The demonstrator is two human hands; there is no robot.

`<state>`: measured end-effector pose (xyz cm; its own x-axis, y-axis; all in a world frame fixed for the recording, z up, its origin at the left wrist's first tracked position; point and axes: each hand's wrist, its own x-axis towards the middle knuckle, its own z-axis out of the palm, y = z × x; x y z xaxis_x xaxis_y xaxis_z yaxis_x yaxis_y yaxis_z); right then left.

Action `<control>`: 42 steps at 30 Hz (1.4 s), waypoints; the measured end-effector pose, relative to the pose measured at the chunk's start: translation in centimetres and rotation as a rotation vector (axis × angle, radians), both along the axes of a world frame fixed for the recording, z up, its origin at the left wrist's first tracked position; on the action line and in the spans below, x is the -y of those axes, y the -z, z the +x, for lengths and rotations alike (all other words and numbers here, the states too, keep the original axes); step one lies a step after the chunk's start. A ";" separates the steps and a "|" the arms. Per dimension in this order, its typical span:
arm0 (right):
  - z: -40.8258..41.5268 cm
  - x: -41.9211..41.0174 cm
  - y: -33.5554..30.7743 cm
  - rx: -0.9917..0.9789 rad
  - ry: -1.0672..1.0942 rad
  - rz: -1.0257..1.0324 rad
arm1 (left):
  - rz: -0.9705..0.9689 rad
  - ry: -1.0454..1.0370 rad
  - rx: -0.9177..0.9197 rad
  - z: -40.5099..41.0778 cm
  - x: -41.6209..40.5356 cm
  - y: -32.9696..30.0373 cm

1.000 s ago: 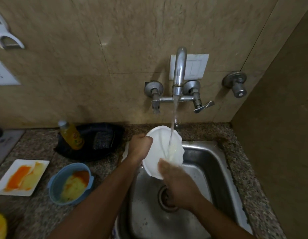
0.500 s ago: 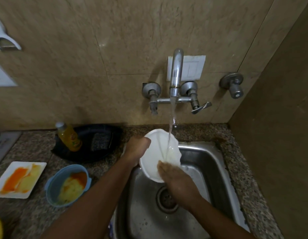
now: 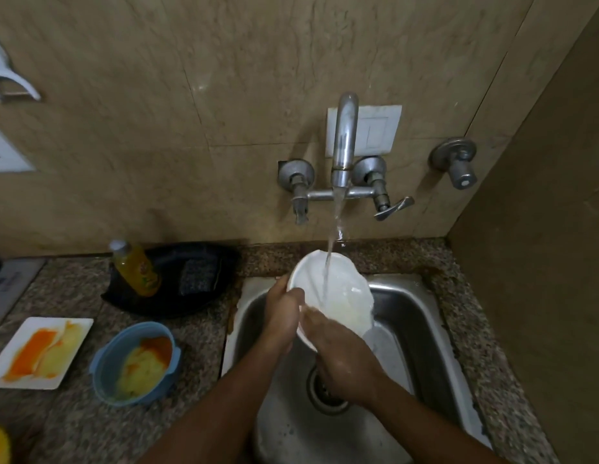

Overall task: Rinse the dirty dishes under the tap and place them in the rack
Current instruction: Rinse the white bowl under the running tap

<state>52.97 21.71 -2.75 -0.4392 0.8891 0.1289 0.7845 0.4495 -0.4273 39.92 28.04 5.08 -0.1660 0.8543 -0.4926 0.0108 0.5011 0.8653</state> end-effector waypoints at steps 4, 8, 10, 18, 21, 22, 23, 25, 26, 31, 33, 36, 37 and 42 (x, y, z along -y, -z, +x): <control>2.1 0.3 -0.1 0.147 0.086 -0.074 | 0.094 0.070 -0.066 -0.7 -0.4 0.3; 1.3 0.6 -0.9 0.004 -0.022 -0.122 | 0.104 0.074 -0.052 -0.7 -0.8 0.0; 2.6 0.1 -0.8 0.079 0.033 -0.074 | 0.118 0.073 -0.058 -1.0 -0.5 0.1; 2.8 0.0 -0.4 0.069 0.144 -0.118 | 0.174 0.101 -0.128 -2.1 -0.6 0.0; 1.6 1.0 -0.5 0.059 0.077 -0.208 | 0.184 0.065 -0.151 -2.4 -0.9 -0.2; 1.3 1.5 -0.4 0.036 0.036 -0.232 | 0.183 0.058 -0.150 -2.5 -1.1 -0.3; 1.4 1.6 -0.4 0.034 0.038 -0.219 | 0.177 0.069 -0.156 -2.5 -1.0 -0.3; 2.2 0.3 -0.5 0.064 0.153 -0.173 | 0.165 0.116 -0.183 -2.3 -0.8 -0.4; 2.3 -0.3 -0.7 0.100 0.193 -0.153 | 0.155 0.127 -0.186 -2.1 -0.7 -0.2; 1.3 1.3 -0.8 0.132 0.061 -0.213 | 0.084 0.114 -0.171 -2.9 -0.9 0.2; 1.8 -0.4 -0.9 0.174 0.188 -0.203 | 0.077 0.128 -0.173 -2.5 -0.6 0.3; 0.5 -1.6 -2.2 0.139 0.227 -0.332 | 0.027 0.152 -0.139 -2.2 -0.6 0.8; 0.2 -1.3 -2.3 0.145 0.163 -0.384 | 0.016 0.164 -0.132 -2.4 -0.8 1.0; 0.3 -3.4 -1.6 0.275 0.181 -0.420 | -0.107 0.151 -0.058 -2.4 -0.3 2.4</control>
<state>53.28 25.09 -1.19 -0.2415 0.9039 -0.3531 0.9421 0.1311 -0.3088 37.49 28.34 2.66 -0.0706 0.8151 -0.5749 0.1414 0.5787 0.8032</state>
